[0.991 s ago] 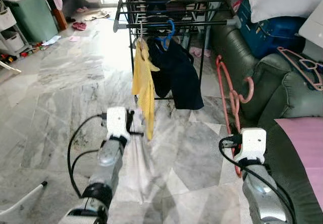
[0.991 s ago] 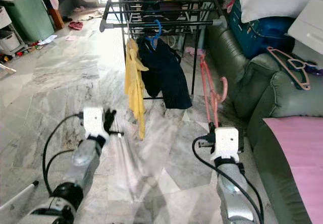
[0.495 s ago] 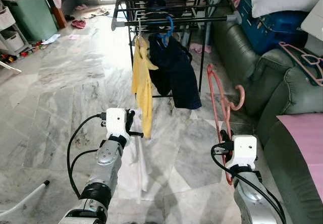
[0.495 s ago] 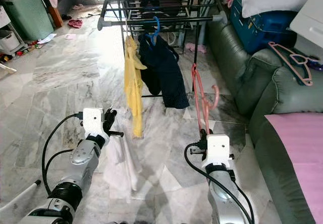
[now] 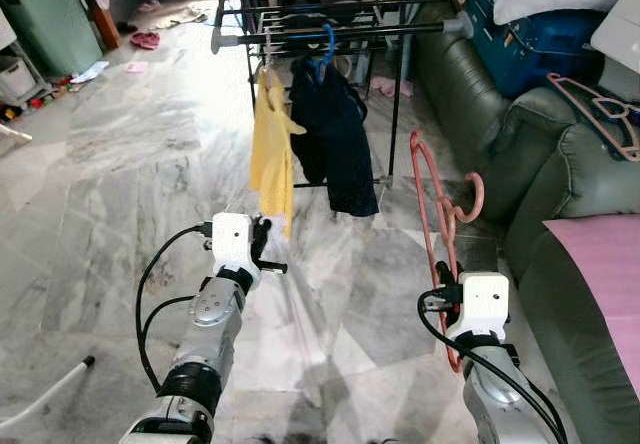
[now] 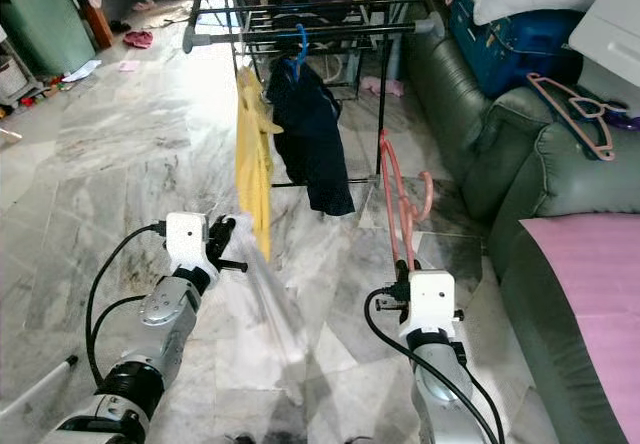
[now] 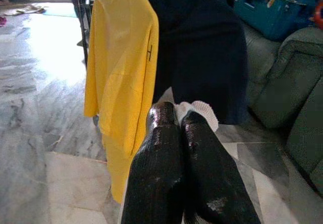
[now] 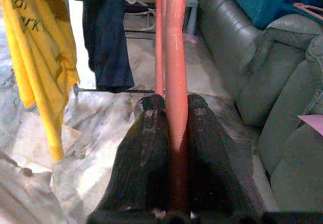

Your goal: Hang hanger

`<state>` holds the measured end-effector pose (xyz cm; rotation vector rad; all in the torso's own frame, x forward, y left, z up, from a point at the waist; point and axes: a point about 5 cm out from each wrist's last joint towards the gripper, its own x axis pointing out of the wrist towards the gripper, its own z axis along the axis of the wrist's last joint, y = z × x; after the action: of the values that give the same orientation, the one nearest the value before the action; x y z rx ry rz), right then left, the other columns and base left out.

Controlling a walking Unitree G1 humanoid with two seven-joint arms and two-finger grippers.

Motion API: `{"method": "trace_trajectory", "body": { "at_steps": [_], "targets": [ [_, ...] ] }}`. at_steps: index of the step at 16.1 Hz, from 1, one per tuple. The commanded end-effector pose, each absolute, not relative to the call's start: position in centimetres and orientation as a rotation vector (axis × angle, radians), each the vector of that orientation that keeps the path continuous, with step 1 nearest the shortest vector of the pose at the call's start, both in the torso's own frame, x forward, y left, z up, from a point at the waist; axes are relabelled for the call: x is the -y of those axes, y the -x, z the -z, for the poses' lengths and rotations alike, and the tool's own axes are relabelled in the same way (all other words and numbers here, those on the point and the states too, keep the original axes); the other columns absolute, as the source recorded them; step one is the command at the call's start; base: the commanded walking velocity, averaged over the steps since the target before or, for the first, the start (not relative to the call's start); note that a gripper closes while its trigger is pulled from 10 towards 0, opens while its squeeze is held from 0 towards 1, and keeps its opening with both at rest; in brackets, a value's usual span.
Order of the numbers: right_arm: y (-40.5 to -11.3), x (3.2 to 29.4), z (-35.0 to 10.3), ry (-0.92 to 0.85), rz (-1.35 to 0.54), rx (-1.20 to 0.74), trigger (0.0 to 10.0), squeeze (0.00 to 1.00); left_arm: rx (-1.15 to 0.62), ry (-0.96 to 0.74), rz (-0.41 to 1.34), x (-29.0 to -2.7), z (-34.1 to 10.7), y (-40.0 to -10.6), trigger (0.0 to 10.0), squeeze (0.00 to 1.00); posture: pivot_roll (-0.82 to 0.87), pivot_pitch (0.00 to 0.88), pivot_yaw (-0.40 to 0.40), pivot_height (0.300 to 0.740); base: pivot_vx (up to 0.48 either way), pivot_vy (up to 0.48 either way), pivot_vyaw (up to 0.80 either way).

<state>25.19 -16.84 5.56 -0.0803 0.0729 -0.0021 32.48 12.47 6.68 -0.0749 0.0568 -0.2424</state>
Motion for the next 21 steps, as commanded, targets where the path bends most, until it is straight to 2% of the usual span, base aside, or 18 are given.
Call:
{"method": "trace_trajectory", "body": {
  "at_steps": [1, 11, 19, 21],
  "targets": [
    [-25.2, 16.3, -5.9, 0.069, -0.012, -0.062, 10.0, 0.0, -0.054, 0.066, 0.231, -13.2, -6.7, -32.3, 10.0, 0.0, -0.19, 0.159, 0.048, 0.74, 0.0, 0.48, 0.0],
    [-25.2, 16.2, -5.7, 0.059, -0.007, -0.082, 10.0, 0.0, -0.078, 0.043, 0.248, -13.5, -6.4, -32.0, 10.0, 0.0, -0.18, 0.171, 0.05, 0.74, 0.0, 0.468, 0.0],
    [-25.6, 16.1, -5.7, 0.063, -0.012, -0.092, 10.0, 0.0, -0.122, 0.019, 0.236, -13.4, -5.7, -31.8, 10.0, 0.0, -0.18, 0.185, 0.053, 0.74, 0.0, 0.0, 0.0],
    [-25.7, 16.1, -5.7, 0.067, -0.014, -0.093, 10.0, 0.0, -0.126, 0.022, 0.235, -13.4, -5.7, -31.9, 10.0, 0.0, -0.18, 0.188, 0.053, 0.74, -0.283, 0.0, 0.0]
  ]
}}
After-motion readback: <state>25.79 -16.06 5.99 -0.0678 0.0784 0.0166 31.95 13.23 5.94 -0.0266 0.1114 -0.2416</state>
